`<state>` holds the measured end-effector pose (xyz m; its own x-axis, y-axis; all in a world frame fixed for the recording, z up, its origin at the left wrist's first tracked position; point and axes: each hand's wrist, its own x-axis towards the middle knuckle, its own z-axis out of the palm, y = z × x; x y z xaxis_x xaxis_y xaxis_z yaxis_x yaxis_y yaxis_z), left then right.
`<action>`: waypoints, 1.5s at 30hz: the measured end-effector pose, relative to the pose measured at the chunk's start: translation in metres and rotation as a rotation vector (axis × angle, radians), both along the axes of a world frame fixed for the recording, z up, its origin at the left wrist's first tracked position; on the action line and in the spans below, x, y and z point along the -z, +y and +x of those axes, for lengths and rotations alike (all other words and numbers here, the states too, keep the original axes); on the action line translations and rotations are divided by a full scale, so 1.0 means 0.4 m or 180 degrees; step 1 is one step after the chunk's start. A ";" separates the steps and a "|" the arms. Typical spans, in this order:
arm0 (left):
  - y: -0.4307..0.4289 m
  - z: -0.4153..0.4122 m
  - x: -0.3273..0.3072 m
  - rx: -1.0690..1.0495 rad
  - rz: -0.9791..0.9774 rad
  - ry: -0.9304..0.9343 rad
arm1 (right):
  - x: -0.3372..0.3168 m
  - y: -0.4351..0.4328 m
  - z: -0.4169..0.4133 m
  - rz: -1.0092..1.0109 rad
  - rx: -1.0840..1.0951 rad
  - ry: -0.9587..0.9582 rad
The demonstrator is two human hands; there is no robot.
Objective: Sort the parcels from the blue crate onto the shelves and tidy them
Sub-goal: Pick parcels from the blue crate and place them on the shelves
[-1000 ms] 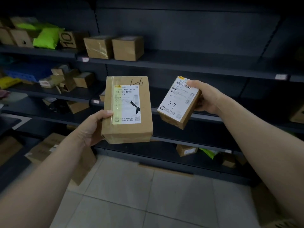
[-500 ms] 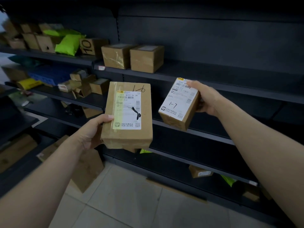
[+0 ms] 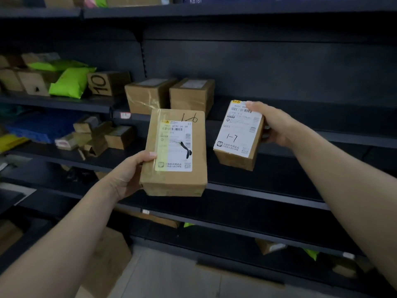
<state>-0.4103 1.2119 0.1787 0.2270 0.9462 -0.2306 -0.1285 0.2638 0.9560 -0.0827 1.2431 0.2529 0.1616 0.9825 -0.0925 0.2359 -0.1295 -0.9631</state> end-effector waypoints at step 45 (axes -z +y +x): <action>0.527 0.464 -0.187 0.0891 0.0065 0.0460 | -0.143 0.148 0.407 0.0003 0.0631 -0.0507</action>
